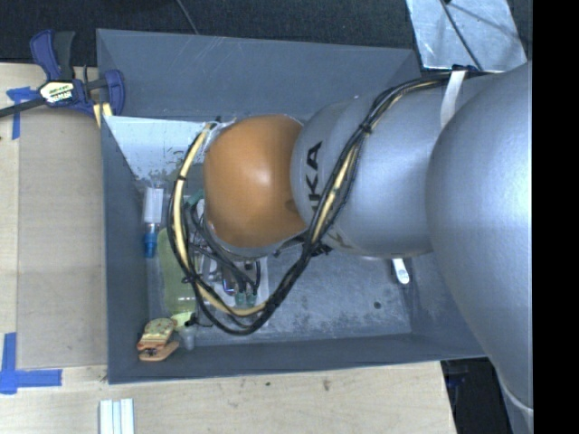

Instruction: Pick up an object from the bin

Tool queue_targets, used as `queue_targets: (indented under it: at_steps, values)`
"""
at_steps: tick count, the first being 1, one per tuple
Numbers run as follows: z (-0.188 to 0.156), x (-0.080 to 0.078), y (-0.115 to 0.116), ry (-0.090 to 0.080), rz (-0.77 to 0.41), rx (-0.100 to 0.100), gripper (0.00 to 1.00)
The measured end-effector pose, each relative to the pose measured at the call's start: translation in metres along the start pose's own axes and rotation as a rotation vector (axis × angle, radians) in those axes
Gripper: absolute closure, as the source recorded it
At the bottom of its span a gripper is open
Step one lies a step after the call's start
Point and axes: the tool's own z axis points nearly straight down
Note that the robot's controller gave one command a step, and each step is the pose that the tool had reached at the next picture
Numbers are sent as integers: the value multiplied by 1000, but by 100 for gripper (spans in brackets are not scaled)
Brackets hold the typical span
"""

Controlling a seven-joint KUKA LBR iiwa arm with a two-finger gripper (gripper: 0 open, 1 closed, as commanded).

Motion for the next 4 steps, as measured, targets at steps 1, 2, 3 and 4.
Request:
queue_targets:
  at_steps: [1,2,3,4]
  values:
    - [-5,-2,-1,-8,4,-2,0]
    - [62,6,12,-18,-393,-3,0]
    - [87,4,17,-11,-653,0,0]
    - [57,-2,-24,-10,-802,1,0]
